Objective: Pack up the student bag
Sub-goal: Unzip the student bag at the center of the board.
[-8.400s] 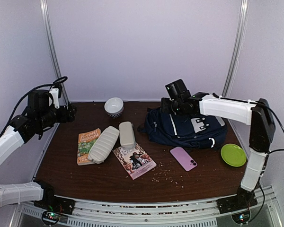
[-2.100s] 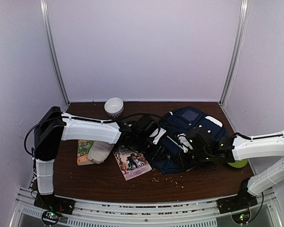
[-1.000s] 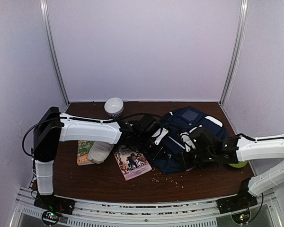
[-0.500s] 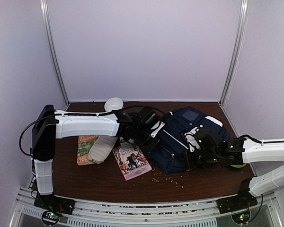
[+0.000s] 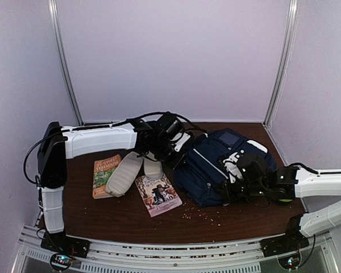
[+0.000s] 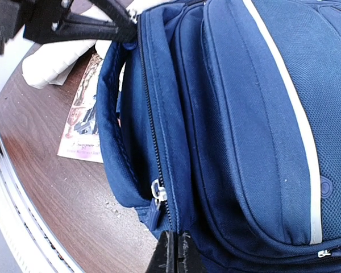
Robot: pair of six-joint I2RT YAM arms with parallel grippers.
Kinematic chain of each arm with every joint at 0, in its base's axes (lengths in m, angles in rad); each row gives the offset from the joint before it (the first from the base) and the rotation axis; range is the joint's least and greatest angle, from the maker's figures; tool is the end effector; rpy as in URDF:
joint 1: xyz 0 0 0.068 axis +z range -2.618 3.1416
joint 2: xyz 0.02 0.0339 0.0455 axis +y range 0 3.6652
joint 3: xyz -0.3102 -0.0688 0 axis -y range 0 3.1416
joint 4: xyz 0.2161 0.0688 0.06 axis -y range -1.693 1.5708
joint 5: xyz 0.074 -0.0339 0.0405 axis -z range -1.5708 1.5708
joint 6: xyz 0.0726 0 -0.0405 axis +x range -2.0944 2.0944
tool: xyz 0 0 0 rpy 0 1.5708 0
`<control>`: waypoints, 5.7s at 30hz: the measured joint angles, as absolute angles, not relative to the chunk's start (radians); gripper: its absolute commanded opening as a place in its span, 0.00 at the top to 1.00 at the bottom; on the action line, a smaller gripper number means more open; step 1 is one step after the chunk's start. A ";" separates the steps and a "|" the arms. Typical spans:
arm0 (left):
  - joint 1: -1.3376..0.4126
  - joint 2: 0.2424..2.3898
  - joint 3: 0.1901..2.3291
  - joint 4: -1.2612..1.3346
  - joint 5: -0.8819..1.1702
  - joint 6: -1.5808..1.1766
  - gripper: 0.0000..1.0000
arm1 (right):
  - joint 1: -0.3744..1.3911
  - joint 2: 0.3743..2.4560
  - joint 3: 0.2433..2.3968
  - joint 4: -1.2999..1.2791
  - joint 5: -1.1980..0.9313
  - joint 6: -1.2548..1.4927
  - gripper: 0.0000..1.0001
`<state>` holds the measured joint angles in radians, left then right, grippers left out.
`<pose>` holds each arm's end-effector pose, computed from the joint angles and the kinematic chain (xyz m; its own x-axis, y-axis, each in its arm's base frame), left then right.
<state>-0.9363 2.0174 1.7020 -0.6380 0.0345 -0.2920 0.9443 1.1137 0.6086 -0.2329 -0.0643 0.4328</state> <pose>0.2724 -0.3743 0.2638 -0.6980 0.4630 -0.5463 0.6430 0.7410 -0.1936 0.1191 0.1725 0.2413 -0.7089 -0.2655 -0.6535 -0.5937 0.7248 0.3495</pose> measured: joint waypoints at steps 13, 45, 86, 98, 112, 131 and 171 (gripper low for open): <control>-0.919 2.127 1.865 -0.760 0.110 -0.233 1.00 | 0.970 1.106 0.609 -0.273 -0.041 0.426 0.72; -0.940 1.850 1.668 -0.692 0.246 -0.405 0.30 | 0.987 1.038 0.655 -0.280 0.035 0.549 0.50; -0.883 1.832 1.447 -0.500 0.300 -0.246 0.25 | 0.996 1.333 0.820 -0.404 0.069 0.316 1.00; -1.047 1.988 1.641 -0.518 0.290 -0.184 0.24 | 1.004 1.192 0.656 -0.340 0.064 0.437 1.00; -1.068 2.114 1.681 -0.540 0.212 -0.157 0.32 | 1.004 1.111 0.609 -0.318 0.065 0.497 1.00; -1.069 2.177 1.757 -0.548 0.239 -0.139 0.64 | 1.004 1.106 0.608 -0.318 0.065 0.505 1.00; -1.074 2.139 1.720 -0.553 0.232 -0.116 0.97 | 1.004 1.083 0.578 -0.325 0.070 0.510 0.98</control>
<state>-1.0737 2.1387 1.7203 -0.5526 0.2321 -0.1162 1.0039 1.0832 0.5781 -0.3248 0.0696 0.5098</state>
